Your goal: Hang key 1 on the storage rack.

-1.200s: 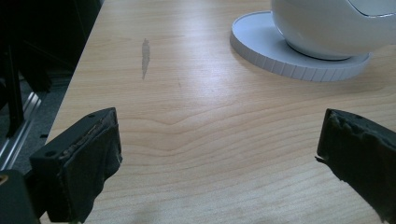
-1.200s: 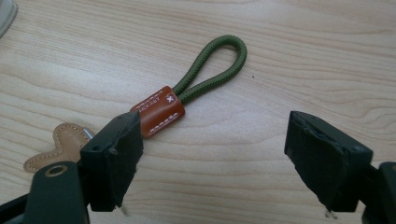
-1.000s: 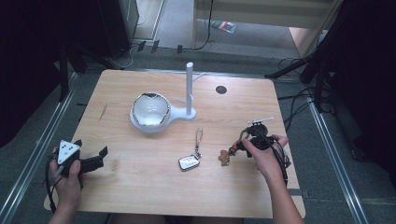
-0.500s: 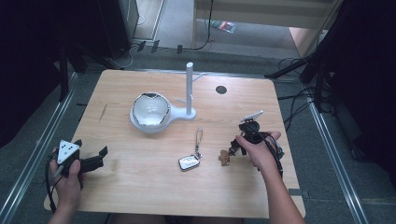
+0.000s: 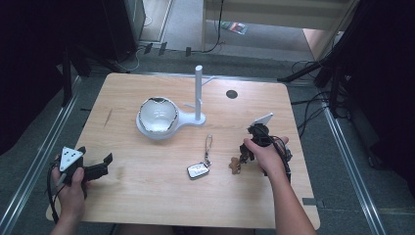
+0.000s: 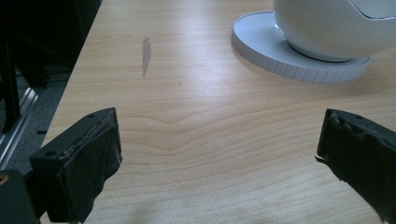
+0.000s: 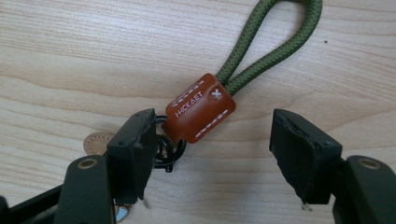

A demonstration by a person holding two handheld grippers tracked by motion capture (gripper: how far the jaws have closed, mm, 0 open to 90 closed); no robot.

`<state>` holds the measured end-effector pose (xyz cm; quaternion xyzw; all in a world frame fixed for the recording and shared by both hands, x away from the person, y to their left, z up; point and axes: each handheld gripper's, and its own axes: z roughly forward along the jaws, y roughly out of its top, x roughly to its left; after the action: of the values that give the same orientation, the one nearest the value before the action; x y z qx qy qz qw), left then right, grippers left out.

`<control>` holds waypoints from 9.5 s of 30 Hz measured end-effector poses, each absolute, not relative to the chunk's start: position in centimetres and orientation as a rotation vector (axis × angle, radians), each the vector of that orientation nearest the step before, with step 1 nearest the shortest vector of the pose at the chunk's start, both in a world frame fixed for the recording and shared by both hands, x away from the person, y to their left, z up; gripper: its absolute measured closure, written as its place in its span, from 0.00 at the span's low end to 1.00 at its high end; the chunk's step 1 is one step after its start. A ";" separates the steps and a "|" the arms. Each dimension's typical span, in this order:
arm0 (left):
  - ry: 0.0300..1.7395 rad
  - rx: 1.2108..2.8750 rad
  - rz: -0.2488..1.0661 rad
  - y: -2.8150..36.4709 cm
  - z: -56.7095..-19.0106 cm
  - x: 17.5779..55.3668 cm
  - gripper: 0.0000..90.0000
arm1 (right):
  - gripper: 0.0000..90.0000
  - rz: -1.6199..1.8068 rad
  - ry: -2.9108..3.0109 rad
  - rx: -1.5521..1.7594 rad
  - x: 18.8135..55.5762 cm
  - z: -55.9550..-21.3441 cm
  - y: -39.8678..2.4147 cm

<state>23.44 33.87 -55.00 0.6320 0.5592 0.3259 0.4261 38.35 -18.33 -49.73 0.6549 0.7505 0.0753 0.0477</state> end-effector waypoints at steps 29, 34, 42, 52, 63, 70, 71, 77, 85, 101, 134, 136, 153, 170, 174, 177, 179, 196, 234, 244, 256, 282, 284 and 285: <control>1.402 1.584 0.800 33.9 -55.0 23.5 0.00 | 0.61 0.150 2.173 2.297 40.3 -50.0 -17.7; 1.402 1.586 0.801 33.9 -55.0 23.6 0.00 | 0.62 0.153 2.150 2.333 40.4 -50.0 -17.8; 1.400 1.590 0.800 33.9 -55.0 23.6 0.00 | 0.58 0.094 2.139 2.317 40.6 -49.9 -17.6; 1.400 1.596 0.797 33.9 -55.0 23.6 0.00 | 0.60 0.076 2.140 2.362 40.8 -50.1 -17.6; 1.399 1.598 0.797 33.9 -55.0 23.6 0.00 | 0.75 0.068 2.156 2.361 40.9 -50.3 -17.3; 1.400 1.599 0.803 33.9 -55.0 23.6 0.00 | 0.78 0.044 2.190 2.281 40.8 -50.3 -16.9; 1.400 1.600 0.804 33.8 -55.0 23.6 0.00 | 0.79 0.041 2.194 2.274 40.8 -50.3 -16.9; 1.400 1.599 0.805 33.8 -55.0 23.6 0.00 | 0.80 0.056 2.224 2.249 40.7 -50.3 -16.9; 1.403 1.603 0.804 33.8 -55.0 23.6 0.00 | 0.81 0.087 2.227 2.175 40.2 -50.2 -16.6; 1.404 1.606 0.806 33.8 -55.0 23.7 0.00 | 0.82 0.435 2.138 2.020 39.6 -46.2 -17.0; 1.403 1.607 0.806 33.7 -55.0 23.7 0.00 | 0.81 0.873 1.830 1.624 37.9 -41.0 -16.0; 1.404 1.607 0.805 33.7 -55.0 23.7 0.00 | 0.81 0.890 1.823 1.601 37.9 -40.9 -15.9; 1.406 1.607 0.800 33.8 -55.0 23.7 0.00 | 0.80 0.964 1.786 1.330 38.3 -40.3 -14.7; 1.404 1.607 0.801 33.8 -55.0 23.7 0.00 | 0.80 1.043 1.898 1.202 39.6 -40.1 -12.5; 1.403 1.608 0.801 33.8 -55.0 23.7 0.00 | 0.80 1.051 1.913 1.194 39.8 -40.1 -12.3; 1.403 1.606 0.801 33.8 -55.0 23.7 0.00 | 0.80 1.065 1.937 1.203 40.2 -40.2 -12.1; 1.403 1.607 0.801 33.8 -55.0 23.7 0.00 | 0.80 1.072 1.948 1.204 40.4 -40.3 -12.1; 1.402 1.604 0.806 33.8 -55.0 23.7 0.00 | 0.80 1.262 2.124 1.165 42.2 -40.4 -12.5; 1.397 1.616 0.822 33.6 -55.0 23.6 0.00 | 0.81 1.581 2.397 1.311 46.4 -41.0 -13.4; 1.395 1.614 0.827 33.6 -55.0 23.6 0.00 | 0.81 1.609 2.432 1.367 47.0 -41.4 -13.6; 1.395 1.616 0.825 33.6 -55.0 23.6 0.00 | 0.82 1.653 2.473 1.391 47.7 -41.2 -13.3; 1.394 1.619 0.826 33.5 -55.0 23.6 0.00 | 0.91 1.298 2.251 1.342 46.1 -39.6 -12.6; 1.393 1.620 0.826 33.5 -55.0 23.6 0.00 | 0.91 1.254 2.230 1.345 46.0 -39.7 -12.1; 1.394 1.620 0.827 33.5 -55.0 23.6 0.00 | 0.91 1.236 2.219 1.350 45.9 -39.7 -11.9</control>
<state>23.63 33.53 -54.98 0.6440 0.5543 0.3286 0.4124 45.88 -11.93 -39.71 0.4651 0.7647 0.4260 0.1321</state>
